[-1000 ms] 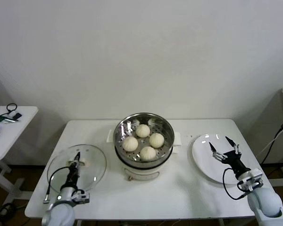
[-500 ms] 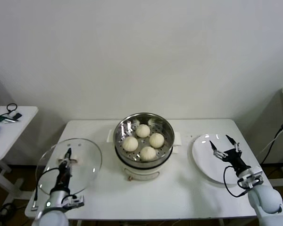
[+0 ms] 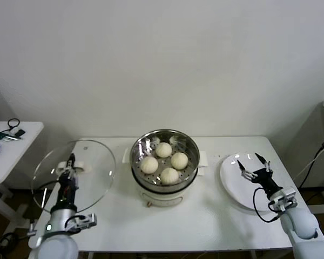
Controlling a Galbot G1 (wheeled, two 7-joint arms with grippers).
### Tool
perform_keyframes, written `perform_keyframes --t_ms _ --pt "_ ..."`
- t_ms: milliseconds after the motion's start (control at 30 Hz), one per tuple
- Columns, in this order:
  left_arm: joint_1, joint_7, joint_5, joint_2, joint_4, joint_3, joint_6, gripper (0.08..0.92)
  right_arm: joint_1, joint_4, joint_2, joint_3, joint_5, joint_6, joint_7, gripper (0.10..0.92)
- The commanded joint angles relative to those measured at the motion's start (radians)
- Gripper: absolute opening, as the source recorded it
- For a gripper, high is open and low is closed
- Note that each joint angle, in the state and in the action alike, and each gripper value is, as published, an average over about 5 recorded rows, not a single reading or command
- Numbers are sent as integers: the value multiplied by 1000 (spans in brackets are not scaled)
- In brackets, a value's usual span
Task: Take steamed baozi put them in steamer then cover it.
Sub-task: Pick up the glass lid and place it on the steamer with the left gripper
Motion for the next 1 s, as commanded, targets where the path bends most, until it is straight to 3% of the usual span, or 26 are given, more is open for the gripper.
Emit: perform_keyframes --t_ms 33,233,400,633,1000 --pt "-226 199 46 100 -72 243 174 152 50 -50 18 -23 -16 5 -3 823" --pt "-432 393 175 9 -11 410 206 152 61 -74 25 -24 -28 13 -9 823" --pt "-570 481 257 -87 56 514 227 152 63 -82 28 -18 -31 17 -11 823" --pt "-644 493 308 -224 156 586 229 152 56 -87 25 3 -33 21 -12 823" --pt "-648 423 349 -461 293 641 229 152 36 -95 26 28 -46 29 -18 823"
